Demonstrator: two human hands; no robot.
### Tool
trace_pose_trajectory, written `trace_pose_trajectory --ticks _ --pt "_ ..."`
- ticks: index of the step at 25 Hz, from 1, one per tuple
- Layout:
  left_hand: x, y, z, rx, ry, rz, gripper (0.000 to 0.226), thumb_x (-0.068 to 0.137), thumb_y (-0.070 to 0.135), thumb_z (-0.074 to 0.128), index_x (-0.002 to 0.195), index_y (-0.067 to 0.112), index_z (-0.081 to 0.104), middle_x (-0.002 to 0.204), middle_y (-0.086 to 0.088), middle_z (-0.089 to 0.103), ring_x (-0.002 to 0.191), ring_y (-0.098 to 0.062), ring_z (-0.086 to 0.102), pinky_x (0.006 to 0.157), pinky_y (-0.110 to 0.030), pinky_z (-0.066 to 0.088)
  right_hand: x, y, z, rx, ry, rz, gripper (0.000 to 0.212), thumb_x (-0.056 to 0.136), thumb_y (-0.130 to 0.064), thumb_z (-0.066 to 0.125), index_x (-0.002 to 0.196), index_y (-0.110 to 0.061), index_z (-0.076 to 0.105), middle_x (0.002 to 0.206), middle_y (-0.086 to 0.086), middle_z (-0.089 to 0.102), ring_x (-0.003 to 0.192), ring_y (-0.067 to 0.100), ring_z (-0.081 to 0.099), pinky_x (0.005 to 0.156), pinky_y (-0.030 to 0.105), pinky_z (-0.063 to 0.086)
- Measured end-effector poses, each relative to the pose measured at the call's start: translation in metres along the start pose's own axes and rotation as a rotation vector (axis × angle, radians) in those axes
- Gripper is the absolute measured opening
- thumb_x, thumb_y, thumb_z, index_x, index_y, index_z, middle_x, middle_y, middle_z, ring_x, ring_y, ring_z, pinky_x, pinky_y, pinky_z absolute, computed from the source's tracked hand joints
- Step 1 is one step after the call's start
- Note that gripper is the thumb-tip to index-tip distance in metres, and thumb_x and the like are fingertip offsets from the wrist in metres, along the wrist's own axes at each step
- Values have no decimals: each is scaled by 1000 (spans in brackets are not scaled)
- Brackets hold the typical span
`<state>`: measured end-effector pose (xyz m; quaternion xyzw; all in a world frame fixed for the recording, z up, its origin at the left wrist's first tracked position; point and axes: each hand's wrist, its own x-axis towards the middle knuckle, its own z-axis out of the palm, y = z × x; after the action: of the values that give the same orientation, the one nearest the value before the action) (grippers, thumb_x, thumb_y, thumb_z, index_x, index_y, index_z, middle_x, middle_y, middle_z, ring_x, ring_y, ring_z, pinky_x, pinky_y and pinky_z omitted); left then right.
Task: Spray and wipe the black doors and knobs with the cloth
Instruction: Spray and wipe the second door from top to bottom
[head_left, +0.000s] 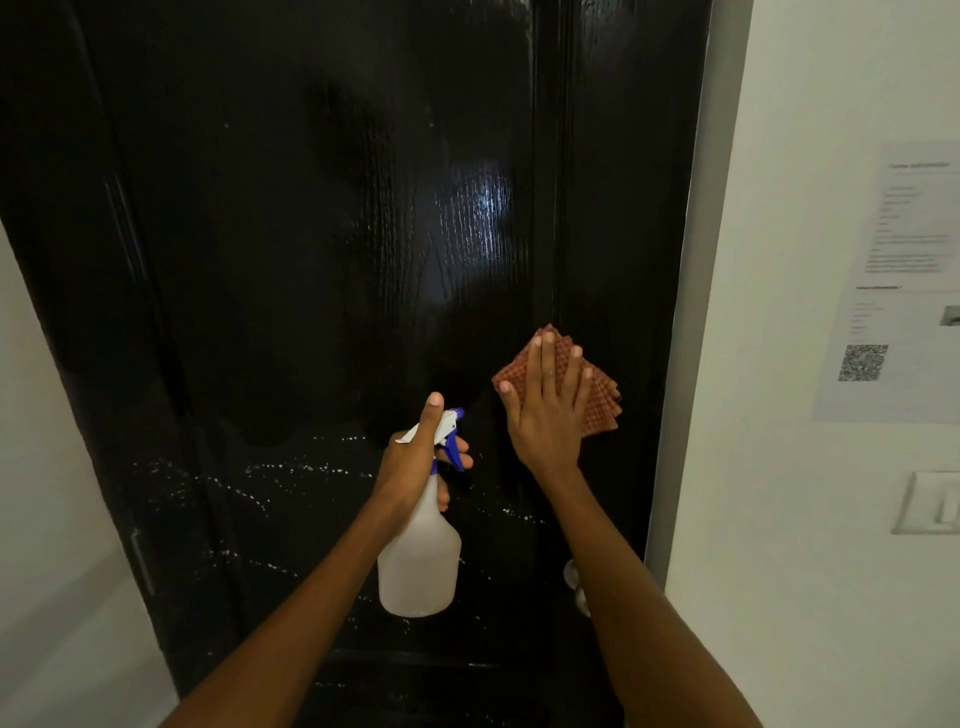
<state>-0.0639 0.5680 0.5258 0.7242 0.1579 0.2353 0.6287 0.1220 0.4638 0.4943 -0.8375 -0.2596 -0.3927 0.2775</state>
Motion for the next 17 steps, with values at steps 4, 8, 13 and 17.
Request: trace_pose_trajectory --ticks 4,8,13,17 --pt "0 -1 5 -27 1 -13 79 95 68 35 94 -2 71 84 -17 75 44 -22 54 40 -26 45 -21 9 6 4 2 -55 77 108 -56 31 166 -16 2 174 6 -7 159 31 -10 128 48 -8" --pt "0 -3 6 3 1 -28 80 94 69 34 91 -1 72 83 -15 76 43 -21 54 42 -26 45 -109 52 39 -76 -154 -111 74 108 -58 21 166 -17 2 174 6 -8 160 34 0 128 49 -1" --pt "2 5 4 12 48 -4 80 93 70 35 90 -1 72 82 -14 76 41 -22 54 42 -27 46 -68 28 25 -111 -98 -71 75 107 -58 22 166 -16 2 174 7 -8 159 34 -9 127 46 -11" --pt "3 12 -5 -28 93 30 78 93 69 37 89 0 72 80 -15 76 41 -23 54 40 -26 45 19 -10 -10 -87 64 -68 75 108 -57 21 166 -17 -2 174 9 -7 158 36 -13 126 50 -13"
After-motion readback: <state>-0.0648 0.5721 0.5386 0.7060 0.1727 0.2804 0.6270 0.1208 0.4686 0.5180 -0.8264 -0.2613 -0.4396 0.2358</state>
